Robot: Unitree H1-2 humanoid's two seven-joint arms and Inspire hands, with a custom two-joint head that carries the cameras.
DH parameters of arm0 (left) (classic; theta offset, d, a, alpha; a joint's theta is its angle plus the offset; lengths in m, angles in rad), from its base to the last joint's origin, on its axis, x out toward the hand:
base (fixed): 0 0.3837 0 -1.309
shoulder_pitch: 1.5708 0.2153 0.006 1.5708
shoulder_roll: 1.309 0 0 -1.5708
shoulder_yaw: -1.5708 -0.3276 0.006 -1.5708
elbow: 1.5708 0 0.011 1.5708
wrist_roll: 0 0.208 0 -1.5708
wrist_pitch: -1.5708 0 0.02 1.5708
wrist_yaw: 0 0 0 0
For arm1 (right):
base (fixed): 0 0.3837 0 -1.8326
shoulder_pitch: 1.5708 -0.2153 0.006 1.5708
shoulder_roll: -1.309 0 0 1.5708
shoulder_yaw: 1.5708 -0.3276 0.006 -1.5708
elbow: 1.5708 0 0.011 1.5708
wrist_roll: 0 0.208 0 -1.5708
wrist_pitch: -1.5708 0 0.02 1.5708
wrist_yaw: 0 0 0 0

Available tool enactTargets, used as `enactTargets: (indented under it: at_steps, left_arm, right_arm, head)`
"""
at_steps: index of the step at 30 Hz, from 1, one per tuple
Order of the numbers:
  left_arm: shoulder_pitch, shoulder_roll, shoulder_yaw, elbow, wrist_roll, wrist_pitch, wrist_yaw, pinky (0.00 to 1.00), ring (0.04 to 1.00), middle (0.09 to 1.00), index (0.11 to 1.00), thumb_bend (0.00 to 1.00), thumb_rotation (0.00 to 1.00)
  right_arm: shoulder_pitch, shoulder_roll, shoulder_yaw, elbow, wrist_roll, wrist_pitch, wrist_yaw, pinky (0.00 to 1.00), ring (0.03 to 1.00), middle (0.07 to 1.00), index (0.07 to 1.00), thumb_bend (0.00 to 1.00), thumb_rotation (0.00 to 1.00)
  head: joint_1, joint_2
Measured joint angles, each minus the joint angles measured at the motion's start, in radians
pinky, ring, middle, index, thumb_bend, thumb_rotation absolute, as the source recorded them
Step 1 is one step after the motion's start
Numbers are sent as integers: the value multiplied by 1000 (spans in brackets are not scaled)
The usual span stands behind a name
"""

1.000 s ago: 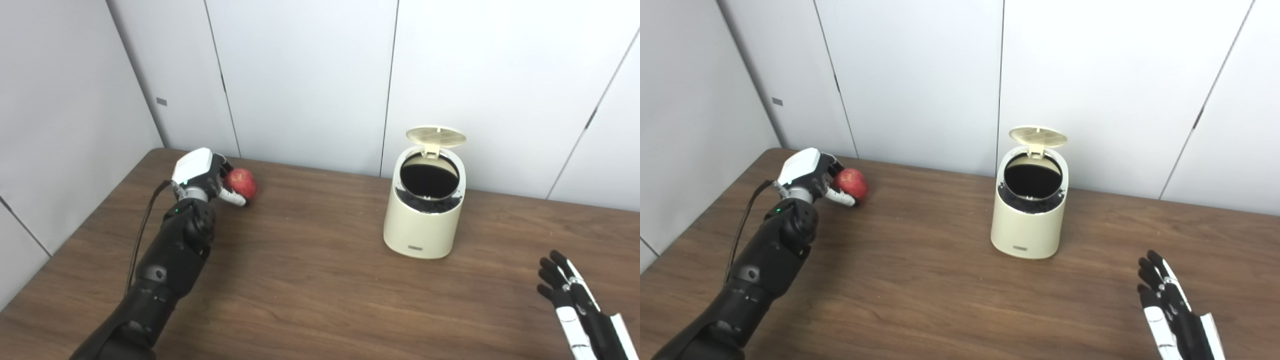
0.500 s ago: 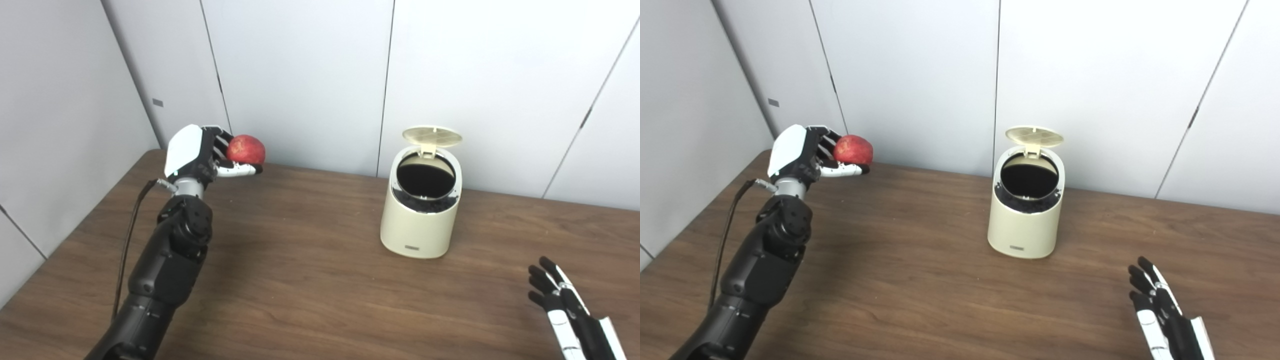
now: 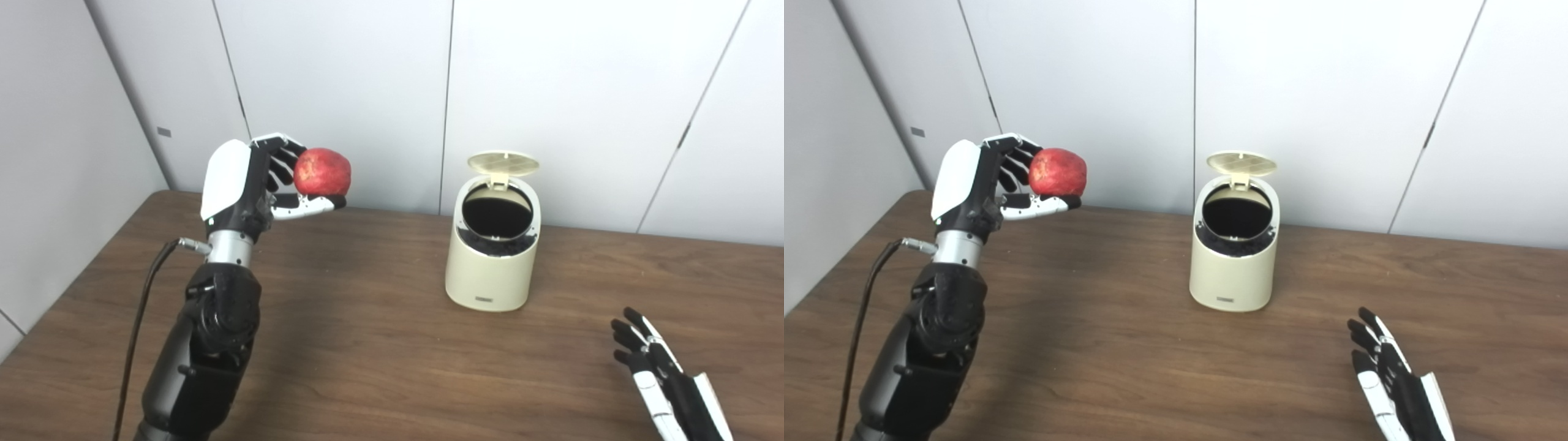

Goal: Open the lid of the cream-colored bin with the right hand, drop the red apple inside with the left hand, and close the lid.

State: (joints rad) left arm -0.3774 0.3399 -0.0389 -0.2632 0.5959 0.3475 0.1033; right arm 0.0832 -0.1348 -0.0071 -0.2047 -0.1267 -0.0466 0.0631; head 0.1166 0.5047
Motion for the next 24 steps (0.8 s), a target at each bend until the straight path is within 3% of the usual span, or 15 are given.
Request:
enactTargets:
  at_steps: [6, 14, 20, 24]
  left_arm:
    - [25, -53, -63, -93, 88, -8, -32, 356, 448, 533, 479, 475, 0]
    - [87, -133, -112, -116, 176, -98, -21, 292, 416, 534, 506, 469, 0]
    - [75, -192, -129, -104, 230, -141, 6, 333, 437, 539, 479, 472, 0]
    - [33, -230, -133, -13, 238, -153, 16, 313, 426, 560, 487, 468, 0]
  right_arm:
    - [-1, 21, 7, -1, -18, 3, -11, 824, 885, 873, 911, 436, 919]
    - [-1, 38, 18, -12, -57, 3, -28, 807, 872, 866, 904, 448, 924]
    - [-2, 50, 23, -12, -77, 3, -30, 778, 852, 859, 897, 427, 936]
    - [-2, 51, 28, -12, -101, 3, -36, 792, 846, 854, 897, 445, 964]
  head:
    - [-28, 5]
    - [-60, 3]
    - [-77, 5]
    - [-86, 2]
